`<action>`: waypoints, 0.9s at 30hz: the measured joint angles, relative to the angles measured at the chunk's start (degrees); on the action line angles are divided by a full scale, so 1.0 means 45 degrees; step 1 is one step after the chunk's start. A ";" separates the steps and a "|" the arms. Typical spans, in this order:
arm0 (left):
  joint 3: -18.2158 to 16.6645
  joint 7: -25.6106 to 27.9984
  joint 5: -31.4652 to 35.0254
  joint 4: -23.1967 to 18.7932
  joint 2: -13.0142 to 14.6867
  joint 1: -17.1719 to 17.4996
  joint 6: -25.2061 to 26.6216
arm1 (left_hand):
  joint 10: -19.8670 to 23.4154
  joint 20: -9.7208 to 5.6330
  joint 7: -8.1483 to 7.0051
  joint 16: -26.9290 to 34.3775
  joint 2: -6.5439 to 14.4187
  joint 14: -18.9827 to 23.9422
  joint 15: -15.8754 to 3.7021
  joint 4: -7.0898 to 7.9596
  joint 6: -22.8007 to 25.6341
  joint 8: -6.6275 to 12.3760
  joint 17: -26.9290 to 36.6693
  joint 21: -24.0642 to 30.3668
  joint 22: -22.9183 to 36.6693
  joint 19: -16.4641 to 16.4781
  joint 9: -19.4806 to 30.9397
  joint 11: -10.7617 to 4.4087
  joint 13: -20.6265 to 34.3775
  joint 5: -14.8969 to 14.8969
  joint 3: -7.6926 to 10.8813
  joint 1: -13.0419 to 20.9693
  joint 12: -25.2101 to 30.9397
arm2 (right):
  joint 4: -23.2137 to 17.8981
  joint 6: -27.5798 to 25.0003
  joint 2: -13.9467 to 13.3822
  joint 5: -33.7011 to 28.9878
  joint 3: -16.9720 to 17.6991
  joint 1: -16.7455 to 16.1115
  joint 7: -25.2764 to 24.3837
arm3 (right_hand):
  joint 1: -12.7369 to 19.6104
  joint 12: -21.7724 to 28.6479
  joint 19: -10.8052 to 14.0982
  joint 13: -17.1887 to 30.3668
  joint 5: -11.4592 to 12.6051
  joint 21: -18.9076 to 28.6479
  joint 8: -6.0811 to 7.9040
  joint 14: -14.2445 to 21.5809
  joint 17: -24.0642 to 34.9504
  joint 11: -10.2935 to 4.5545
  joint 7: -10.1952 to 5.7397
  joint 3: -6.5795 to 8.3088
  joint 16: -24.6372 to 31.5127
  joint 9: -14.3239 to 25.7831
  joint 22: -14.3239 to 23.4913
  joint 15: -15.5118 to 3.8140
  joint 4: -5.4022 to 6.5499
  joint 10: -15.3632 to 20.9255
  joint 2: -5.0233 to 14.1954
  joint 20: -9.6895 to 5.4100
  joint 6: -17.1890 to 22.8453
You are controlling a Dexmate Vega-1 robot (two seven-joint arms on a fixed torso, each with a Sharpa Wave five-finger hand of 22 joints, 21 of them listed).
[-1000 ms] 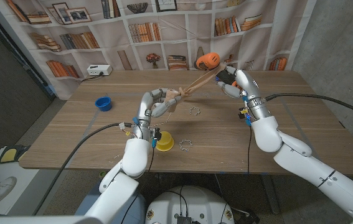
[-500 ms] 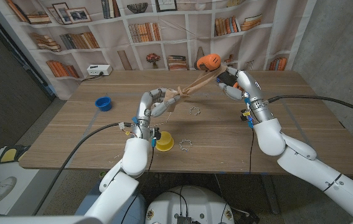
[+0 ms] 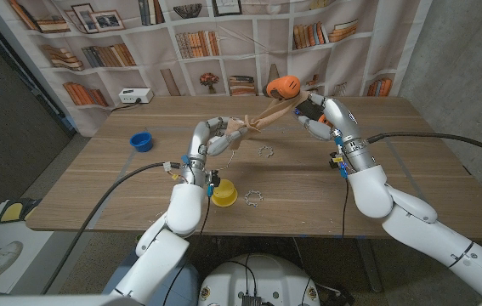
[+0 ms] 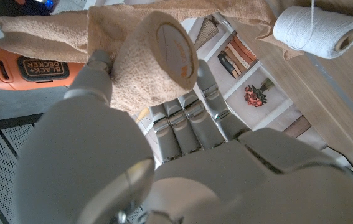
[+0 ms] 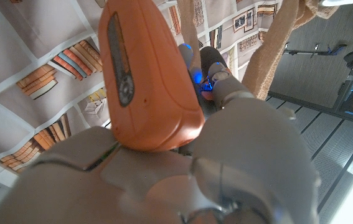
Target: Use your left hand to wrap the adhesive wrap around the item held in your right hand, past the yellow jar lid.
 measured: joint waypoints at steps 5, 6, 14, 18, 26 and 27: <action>0.0002 -0.0087 -0.0060 0.0052 0.0029 -0.0071 0.0011 | 0.0000 0.0000 -0.0001 0.0000 -0.0001 0.0000 0.0000 0.0000 0.0000 -0.0009 -0.0001 0.0000 0.0001 0.0000 0.0000 0.0000 0.0010 -0.0007 0.0000 0.0000 -0.0006 | -0.0191 0.0060 -0.0109 -0.0021 0.0038 -0.0128 -0.0025 | 0.0000 -0.0002 0.0000 0.0000 0.0000 0.0000 -0.0002 0.0000 0.0000 0.0000 0.0000 0.0000 0.0000 0.0000 0.0000 0.0000 0.0000 0.0000 0.0000 0.0000 0.0000; 0.0002 -0.0096 -0.0065 0.0064 0.0036 -0.0082 0.0014 | 0.0000 0.0000 -0.0001 0.0000 -0.0001 0.0000 0.0000 0.0000 0.0000 -0.0013 -0.0002 0.0000 0.0001 0.0000 0.0001 0.0000 0.0009 -0.0009 0.0000 0.0000 -0.0006 | -0.0215 0.0086 -0.0124 -0.0023 0.0040 -0.0142 -0.0025 | 0.0000 -0.0027 0.0000 0.0000 0.0000 0.0000 -0.0002 0.0000 0.0000 0.0000 0.0000 0.0000 0.0000 0.0000 0.0000 0.0000 0.0000 0.0001 0.0000 0.0000 0.0000; -0.0005 -0.0162 -0.0159 0.0143 0.0064 -0.0158 0.0017 | 0.0000 0.0000 -0.0017 0.0000 -0.0002 0.0000 0.0000 0.0000 0.0014 -0.0058 -0.0004 0.0000 0.0001 0.0000 0.0016 0.0000 0.0009 -0.0039 0.0000 0.0002 -0.0007 | -0.0467 0.0233 -0.0280 -0.0038 0.0088 -0.0285 -0.0025 | 0.0000 -0.0038 0.0000 0.0000 0.0000 0.0000 -0.0013 -0.0001 0.0000 0.0016 0.0000 0.0000 0.0000 -0.0001 0.0000 0.0000 0.0000 0.0021 0.0000 0.0000 0.0000; -0.0006 -0.0164 -0.0187 0.0185 0.0066 -0.0163 0.0004 | 0.0000 0.0000 -0.0018 0.0000 -0.0017 0.0000 0.0000 0.0000 0.0013 -0.0060 0.0015 0.0000 0.0002 0.0000 0.0018 0.0000 0.0008 -0.0046 0.0000 0.0017 -0.0007 | -0.0558 0.0321 -0.0347 -0.0027 0.0125 -0.0357 -0.0025 | 0.0000 -0.0040 0.0000 0.0007 0.0000 0.0000 -0.0023 0.0000 0.0000 0.0007 0.0000 0.0000 0.0000 -0.0001 0.0000 0.0000 0.0000 0.0031 0.0000 0.0000 0.0000; -0.0028 -0.0136 -0.0182 0.0177 0.0127 -0.0043 -0.0064 | 0.0001 0.0000 -0.0020 -0.0087 -0.0018 0.0000 0.0000 0.0000 0.0011 -0.0029 0.0063 0.0000 0.0002 0.0001 0.0018 0.0001 0.0005 -0.0047 0.0000 0.0018 -0.0023 | -0.0599 0.0577 -0.0473 0.0221 0.0237 -0.0533 0.0020 | 0.0000 -0.0050 0.0000 0.0007 0.0000 0.0000 -0.0038 0.0000 0.0000 0.0007 0.0000 0.0000 0.0000 -0.0001 0.0000 0.0000 0.0000 0.0032 0.0000 0.0000 0.0000; -0.0038 -0.0127 -0.0173 0.0155 0.0135 -0.0019 -0.0065 | 0.0000 0.0000 -0.0021 -0.0087 -0.0018 0.0000 0.0000 0.0000 0.0011 -0.0029 0.0064 0.0000 0.0002 0.0001 0.0018 0.0000 0.0006 -0.0047 0.0000 0.0018 -0.0030 | -0.0599 0.0640 -0.0488 0.0262 0.0256 -0.0560 0.0021 | 0.0000 -0.0050 0.0000 0.0003 0.0000 0.0000 -0.0038 0.0000 0.0000 0.0007 0.0000 0.0000 0.0000 -0.0001 0.0000 0.0000 0.0000 0.0033 0.0000 0.0000 0.0000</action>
